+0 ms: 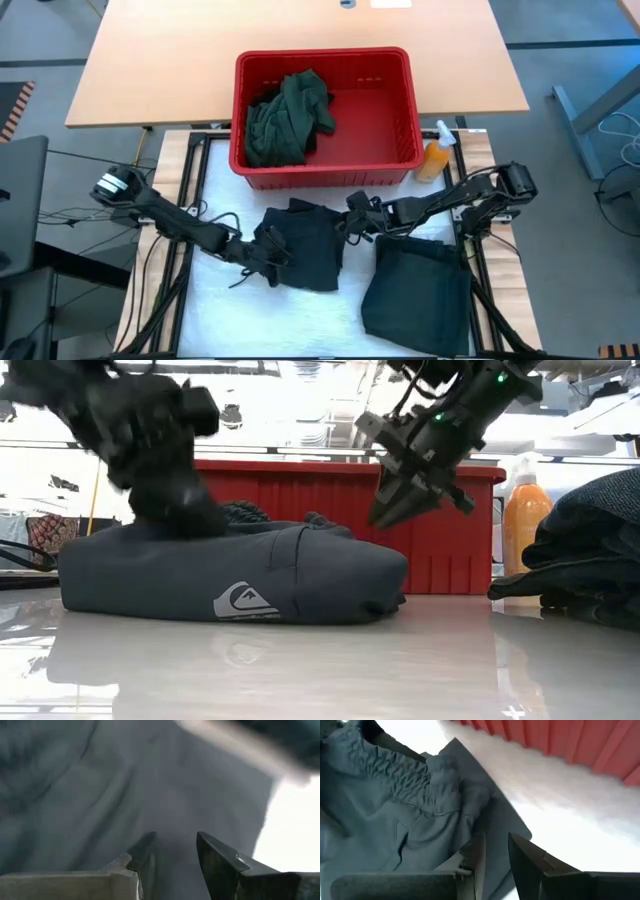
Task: Fold laundry
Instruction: Fold the gray shorts, then stack the folded gray shorts on top of the folded black pants
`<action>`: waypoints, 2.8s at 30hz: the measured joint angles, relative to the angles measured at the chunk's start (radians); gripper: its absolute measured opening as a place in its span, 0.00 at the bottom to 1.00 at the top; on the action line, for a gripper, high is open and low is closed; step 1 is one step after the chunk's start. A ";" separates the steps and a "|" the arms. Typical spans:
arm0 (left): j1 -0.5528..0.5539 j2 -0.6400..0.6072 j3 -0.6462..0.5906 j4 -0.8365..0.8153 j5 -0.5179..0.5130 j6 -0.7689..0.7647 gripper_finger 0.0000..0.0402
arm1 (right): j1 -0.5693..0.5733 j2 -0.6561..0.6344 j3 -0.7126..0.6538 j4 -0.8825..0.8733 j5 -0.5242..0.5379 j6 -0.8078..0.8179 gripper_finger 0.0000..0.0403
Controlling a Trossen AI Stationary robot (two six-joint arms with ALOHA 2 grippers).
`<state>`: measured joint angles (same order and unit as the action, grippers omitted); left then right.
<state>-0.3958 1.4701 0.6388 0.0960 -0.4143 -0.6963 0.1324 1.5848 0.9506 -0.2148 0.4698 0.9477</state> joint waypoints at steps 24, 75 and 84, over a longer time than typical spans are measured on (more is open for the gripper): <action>0.079 -0.242 0.107 -0.275 0.074 0.048 0.32 | 0.065 0.177 0.013 0.721 -0.092 -0.426 0.28; 0.093 -0.442 -0.188 -0.125 0.078 -0.225 0.66 | 0.271 -0.016 0.299 -0.505 0.056 0.336 0.50; 0.142 -0.414 -0.188 -0.139 0.081 -0.253 0.71 | 0.280 -0.016 0.196 -0.453 0.033 0.478 0.81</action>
<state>-0.2534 1.0558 0.4507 -0.0432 -0.3338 -0.9498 0.4124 1.5691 1.1462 -0.6676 0.5024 1.4256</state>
